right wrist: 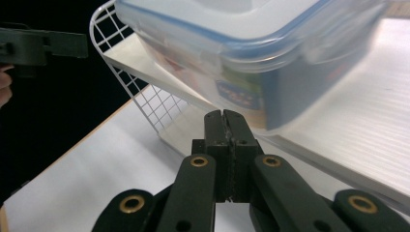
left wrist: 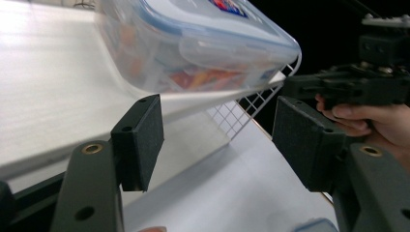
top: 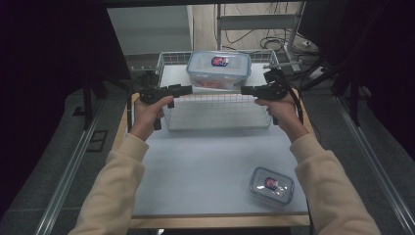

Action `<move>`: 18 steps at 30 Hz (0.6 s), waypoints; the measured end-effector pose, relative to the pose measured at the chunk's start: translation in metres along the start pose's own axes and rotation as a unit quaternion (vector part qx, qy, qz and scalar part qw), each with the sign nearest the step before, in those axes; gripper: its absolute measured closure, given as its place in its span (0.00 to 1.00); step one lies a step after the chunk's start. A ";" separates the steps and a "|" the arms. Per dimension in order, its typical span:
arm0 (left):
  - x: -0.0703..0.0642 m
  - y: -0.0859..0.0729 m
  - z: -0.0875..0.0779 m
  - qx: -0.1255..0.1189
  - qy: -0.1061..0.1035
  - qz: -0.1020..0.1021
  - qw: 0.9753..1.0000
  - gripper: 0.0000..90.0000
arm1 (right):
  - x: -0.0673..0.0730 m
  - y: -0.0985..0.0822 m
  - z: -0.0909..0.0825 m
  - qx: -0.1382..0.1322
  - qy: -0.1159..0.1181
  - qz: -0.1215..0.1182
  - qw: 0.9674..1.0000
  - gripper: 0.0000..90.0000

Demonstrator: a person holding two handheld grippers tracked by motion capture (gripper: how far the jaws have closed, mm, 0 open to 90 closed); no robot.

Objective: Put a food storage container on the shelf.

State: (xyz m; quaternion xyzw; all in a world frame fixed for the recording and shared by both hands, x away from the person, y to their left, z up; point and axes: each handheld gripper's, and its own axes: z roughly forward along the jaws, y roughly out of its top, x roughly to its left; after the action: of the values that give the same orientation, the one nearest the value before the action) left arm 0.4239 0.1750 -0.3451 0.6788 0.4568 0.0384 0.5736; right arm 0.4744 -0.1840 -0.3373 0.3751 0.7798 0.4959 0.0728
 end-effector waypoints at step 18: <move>0.003 -0.013 0.002 0.017 -0.005 -0.003 1.000 0.38 | -0.016 0.009 0.011 -0.015 -0.033 0.020 0.999 0.99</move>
State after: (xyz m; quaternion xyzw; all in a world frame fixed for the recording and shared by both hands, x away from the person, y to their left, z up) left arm 0.4197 0.1743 -0.3575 0.6871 0.4566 0.0252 0.5646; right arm 0.4958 -0.1844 -0.3393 0.4052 0.7618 0.4965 0.0943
